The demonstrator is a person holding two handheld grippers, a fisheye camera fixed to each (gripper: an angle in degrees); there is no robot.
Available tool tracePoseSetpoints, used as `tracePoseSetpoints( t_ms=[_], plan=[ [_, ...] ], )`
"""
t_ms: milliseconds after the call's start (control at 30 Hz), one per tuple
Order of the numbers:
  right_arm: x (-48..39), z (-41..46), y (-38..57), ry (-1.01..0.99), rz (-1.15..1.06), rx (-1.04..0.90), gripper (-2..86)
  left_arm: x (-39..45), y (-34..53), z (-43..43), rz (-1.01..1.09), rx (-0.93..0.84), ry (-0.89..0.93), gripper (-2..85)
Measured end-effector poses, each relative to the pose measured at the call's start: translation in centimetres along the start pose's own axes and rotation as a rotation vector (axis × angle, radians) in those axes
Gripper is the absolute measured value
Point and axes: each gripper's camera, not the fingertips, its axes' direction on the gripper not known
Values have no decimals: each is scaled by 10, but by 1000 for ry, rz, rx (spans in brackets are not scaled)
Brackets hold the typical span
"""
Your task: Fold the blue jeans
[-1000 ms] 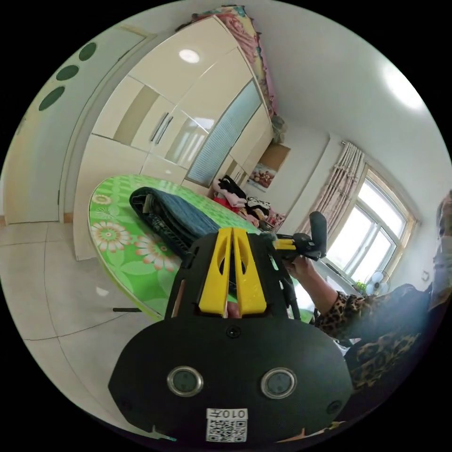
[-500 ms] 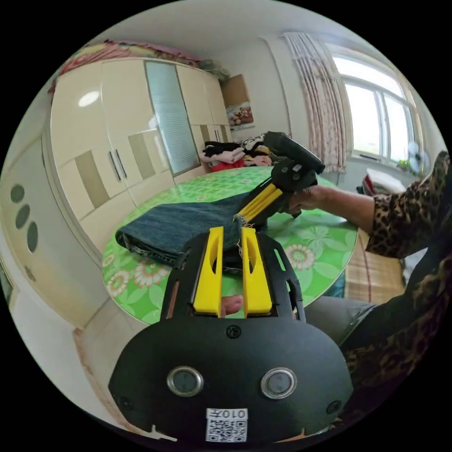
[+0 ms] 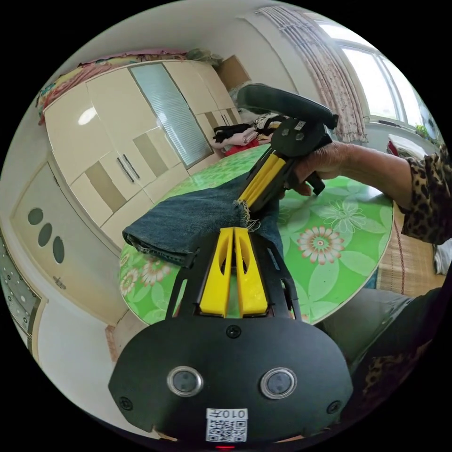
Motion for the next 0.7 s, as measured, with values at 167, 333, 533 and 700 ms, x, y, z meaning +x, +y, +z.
tracePoseSetpoints(
  t_ms=[167, 333, 533, 700],
  plan=[
    [5, -2, 0, 20, -5, -1, 39, 43, -20, -2, 164, -57, -120, -3],
    [17, -3, 0, -20, 39, -20, 51, 62, -29, 3, 121, -54, -154, -2],
    [25, -10, 4, 38, 51, 11, 41, 79, -37, 1, 121, -42, -232, -3],
    [29, -43, 19, 118, 3, 68, 31, 102, -52, -23, 191, 19, -314, -3]
  ],
)
